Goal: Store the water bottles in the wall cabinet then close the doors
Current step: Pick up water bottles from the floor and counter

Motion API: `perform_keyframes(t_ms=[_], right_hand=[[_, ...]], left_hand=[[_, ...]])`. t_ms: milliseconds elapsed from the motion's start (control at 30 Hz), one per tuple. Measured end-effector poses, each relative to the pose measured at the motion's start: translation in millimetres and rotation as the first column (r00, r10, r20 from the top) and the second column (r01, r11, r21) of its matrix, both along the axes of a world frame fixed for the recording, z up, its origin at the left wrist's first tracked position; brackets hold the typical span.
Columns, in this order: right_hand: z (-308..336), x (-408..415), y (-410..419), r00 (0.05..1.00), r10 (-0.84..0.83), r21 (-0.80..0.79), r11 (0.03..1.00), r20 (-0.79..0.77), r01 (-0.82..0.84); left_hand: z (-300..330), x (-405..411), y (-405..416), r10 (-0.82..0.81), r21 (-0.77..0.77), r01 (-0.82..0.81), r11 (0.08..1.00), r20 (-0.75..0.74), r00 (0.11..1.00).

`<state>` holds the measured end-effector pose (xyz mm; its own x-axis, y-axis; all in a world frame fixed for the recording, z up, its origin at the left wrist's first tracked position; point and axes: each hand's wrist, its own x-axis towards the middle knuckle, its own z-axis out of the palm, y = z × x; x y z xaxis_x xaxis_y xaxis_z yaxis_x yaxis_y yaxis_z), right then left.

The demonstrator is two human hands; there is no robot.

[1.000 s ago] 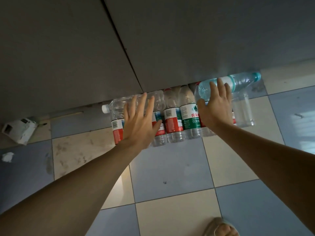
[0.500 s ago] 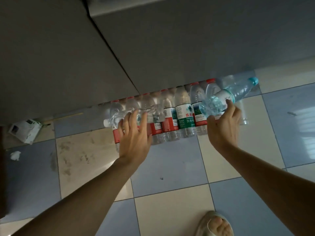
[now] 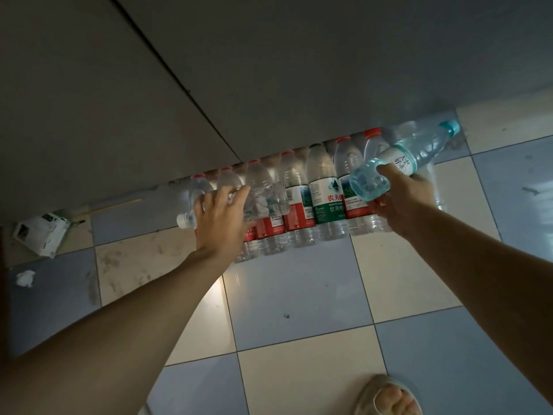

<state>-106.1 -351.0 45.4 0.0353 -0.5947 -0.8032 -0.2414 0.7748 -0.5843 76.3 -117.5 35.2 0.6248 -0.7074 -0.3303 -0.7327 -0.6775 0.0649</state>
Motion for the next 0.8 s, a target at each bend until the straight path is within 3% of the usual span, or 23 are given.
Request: perform_keyframes(t_ms=[133, 333, 500, 667, 733, 800], right_hand=[[12.4, -18.9, 5.2, 0.988, 0.043, 0.111, 0.992, 0.150, -0.060], [30.4, -44.6, 38.7, 0.928, 0.058, 0.192, 0.972, 0.368, -0.136], [39.4, -70.8, 69.6, 0.889, 0.150, 0.142, 0.962, 0.433, -0.232], [25.9, -87.5, 99.8, 0.892, 0.214, 0.147, 0.945, 0.398, -0.293], [18.9, -90.4, 113.2, 0.885, 0.243, 0.139, 0.937, 0.396, -0.320], [12.2, -92.5, 124.9, 0.868, 0.295, 0.118, 0.923, 0.400, -0.367]], left_hand=[[11.1, -8.6, -5.6, 0.095, -0.053, -0.101, 0.994, -0.102, 0.990], [42.1, -39.3, -6.4, 0.206, -0.189, -0.306, 0.933, -0.417, 0.885], [64.6, -64.2, -0.3, 0.306, -0.007, -0.469, 0.883, -0.749, 0.588], [62.4, -81.8, 15.0, 0.398, 0.158, -0.506, 0.848, -0.820, 0.411], [57.4, -83.8, 19.2, 0.489, 0.305, -0.522, 0.796, -0.833, 0.260], [54.6, -84.0, 23.5, 0.599, 0.485, -0.548, 0.681, -0.800, 0.037]])
